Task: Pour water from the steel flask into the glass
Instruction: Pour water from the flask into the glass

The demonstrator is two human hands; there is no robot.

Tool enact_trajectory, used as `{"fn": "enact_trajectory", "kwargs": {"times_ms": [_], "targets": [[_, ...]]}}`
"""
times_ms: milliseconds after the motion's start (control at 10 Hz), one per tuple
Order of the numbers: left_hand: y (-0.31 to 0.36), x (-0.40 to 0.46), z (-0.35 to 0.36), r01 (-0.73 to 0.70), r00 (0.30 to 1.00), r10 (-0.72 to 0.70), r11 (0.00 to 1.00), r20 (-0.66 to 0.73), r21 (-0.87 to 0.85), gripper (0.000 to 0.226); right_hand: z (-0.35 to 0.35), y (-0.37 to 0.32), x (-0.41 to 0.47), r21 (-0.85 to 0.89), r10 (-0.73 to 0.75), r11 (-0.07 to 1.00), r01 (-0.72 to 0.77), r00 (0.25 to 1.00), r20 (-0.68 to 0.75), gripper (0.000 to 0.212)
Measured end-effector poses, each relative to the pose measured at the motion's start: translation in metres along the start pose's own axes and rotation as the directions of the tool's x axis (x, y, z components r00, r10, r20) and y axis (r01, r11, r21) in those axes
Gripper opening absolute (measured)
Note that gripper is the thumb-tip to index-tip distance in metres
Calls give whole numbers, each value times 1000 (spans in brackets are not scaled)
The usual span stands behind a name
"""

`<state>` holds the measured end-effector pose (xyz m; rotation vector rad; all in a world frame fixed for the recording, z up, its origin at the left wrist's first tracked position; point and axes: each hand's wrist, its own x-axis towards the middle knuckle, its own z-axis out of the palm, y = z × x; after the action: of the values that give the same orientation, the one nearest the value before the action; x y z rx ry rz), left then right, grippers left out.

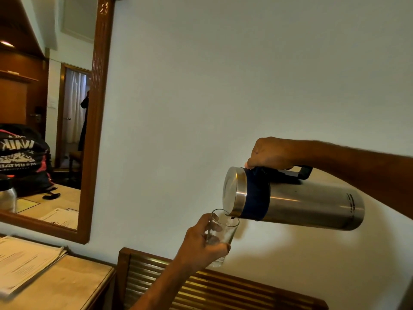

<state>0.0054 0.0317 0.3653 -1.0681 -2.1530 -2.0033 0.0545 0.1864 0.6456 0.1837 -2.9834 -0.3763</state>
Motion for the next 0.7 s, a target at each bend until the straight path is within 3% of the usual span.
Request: {"fn": "enact_trajectory", "kwargs": {"times_ms": [200, 400, 500, 700], "targets": [[3, 0, -2, -21, 1000, 21, 1000, -6, 4, 64, 0, -4, 7, 69, 2, 998, -4, 1000, 23, 36], [3, 0, -6, -15, 1000, 15, 1000, -12, 8, 63, 0, 4, 2, 76, 72, 995, -64, 992, -102, 25], [2, 0, -5, -18, 1000, 18, 1000, -21, 7, 58, -1, 1, 3, 101, 39, 994, -33, 998, -52, 36], [0, 0, -1, -16, 1000, 16, 1000, -13, 17, 57, -9, 3, 0, 115, 92, 990, -82, 992, -87, 25]]}}
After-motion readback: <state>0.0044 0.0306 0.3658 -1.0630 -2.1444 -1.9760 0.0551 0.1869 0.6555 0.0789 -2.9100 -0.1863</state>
